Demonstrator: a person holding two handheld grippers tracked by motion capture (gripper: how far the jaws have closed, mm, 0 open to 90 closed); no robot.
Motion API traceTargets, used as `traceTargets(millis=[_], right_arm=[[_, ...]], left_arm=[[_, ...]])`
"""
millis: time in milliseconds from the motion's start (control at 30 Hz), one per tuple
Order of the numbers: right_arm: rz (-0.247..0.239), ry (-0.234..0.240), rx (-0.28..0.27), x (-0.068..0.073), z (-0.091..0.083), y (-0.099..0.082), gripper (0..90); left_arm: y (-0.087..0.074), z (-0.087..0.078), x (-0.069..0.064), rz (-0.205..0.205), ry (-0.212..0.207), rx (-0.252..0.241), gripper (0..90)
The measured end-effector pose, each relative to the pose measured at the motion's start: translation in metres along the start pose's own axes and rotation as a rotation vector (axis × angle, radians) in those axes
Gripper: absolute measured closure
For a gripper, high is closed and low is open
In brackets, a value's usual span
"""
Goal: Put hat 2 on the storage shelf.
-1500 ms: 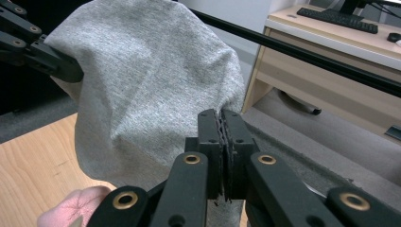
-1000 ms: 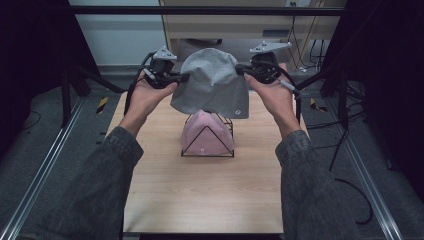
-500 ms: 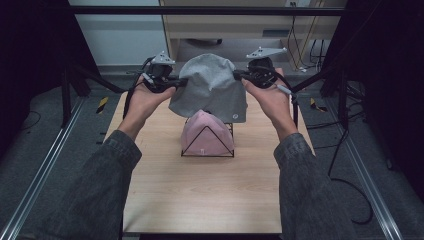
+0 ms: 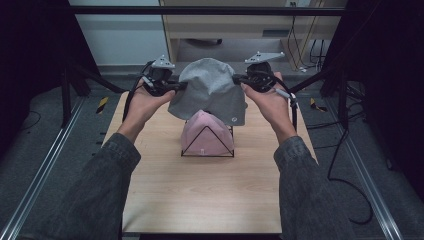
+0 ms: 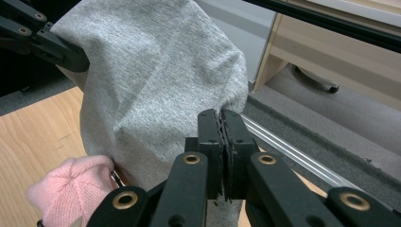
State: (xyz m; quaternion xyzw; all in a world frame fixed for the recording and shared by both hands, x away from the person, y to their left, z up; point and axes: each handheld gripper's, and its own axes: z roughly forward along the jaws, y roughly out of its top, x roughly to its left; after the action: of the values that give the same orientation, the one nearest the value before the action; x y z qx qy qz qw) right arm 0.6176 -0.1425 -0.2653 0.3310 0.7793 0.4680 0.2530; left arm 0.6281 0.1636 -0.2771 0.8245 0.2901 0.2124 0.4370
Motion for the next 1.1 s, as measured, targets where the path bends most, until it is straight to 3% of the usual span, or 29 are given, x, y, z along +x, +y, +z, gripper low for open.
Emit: traceTargets(millis=[1100], right_arm=[[0.008,0.013,0.07,0.005,0.02,-0.037,87.9]], left_arm=[[-0.032,0.02,-0.003,-0.022,-0.021,0.05,85.9]])
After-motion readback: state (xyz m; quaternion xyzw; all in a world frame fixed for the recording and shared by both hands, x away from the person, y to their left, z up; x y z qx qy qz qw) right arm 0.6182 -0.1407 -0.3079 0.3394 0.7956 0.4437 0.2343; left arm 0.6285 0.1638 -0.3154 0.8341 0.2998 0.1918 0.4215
